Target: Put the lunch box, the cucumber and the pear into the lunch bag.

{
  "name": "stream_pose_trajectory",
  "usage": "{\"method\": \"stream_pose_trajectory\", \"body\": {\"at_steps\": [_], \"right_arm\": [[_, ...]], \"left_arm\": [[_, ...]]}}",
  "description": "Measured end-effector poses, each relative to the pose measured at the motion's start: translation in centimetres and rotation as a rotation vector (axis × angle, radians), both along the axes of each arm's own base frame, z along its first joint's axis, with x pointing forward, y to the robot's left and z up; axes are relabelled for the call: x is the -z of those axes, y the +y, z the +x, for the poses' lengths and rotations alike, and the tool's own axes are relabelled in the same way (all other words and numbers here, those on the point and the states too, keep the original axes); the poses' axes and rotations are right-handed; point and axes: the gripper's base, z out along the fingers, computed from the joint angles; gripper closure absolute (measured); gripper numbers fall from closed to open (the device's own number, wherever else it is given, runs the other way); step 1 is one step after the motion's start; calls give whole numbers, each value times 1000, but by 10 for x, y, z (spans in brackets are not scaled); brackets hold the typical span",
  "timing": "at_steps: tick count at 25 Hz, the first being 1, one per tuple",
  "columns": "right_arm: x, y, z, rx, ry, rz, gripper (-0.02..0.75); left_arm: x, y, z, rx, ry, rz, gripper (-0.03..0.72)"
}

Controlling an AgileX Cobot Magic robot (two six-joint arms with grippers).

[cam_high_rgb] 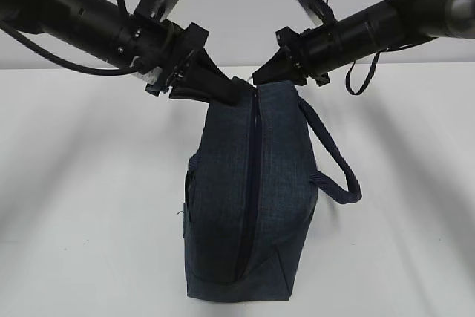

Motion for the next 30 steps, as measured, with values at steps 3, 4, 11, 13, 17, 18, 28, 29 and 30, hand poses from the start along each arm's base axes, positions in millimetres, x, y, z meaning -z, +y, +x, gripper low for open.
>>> {"method": "stream_pose_trajectory", "body": {"at_steps": [3,4,11,13,17,18,28,29,30], "right_arm": [[4,0,1,6,6,0,732],[4,0,1,8,5,-1,732],[13,-2,3,20,23,-30,732],[19,-2,4,24,45,-30,732],[26,-1,5,34,73,-22,732],[29,-1,5,35,79,-21,732],[19,0,11,17,43,-18,720],[15,-1,13,13,24,-24,695],[12,-1,15,11,6,-32,655]], "left_arm": [[0,0,0,3,-3,0,678],[-1,0,0,6,-6,-3,678],[-6,1,1,8,-12,-64,678],[-7,3,3,-4,-10,-83,678],[-7,9,6,-26,-11,-86,678],[-7,9,6,-26,-12,-86,678],[-8,9,7,-25,-25,-98,678],[-9,9,7,-28,-26,-100,678],[-9,9,7,-31,-28,-100,678]]}}
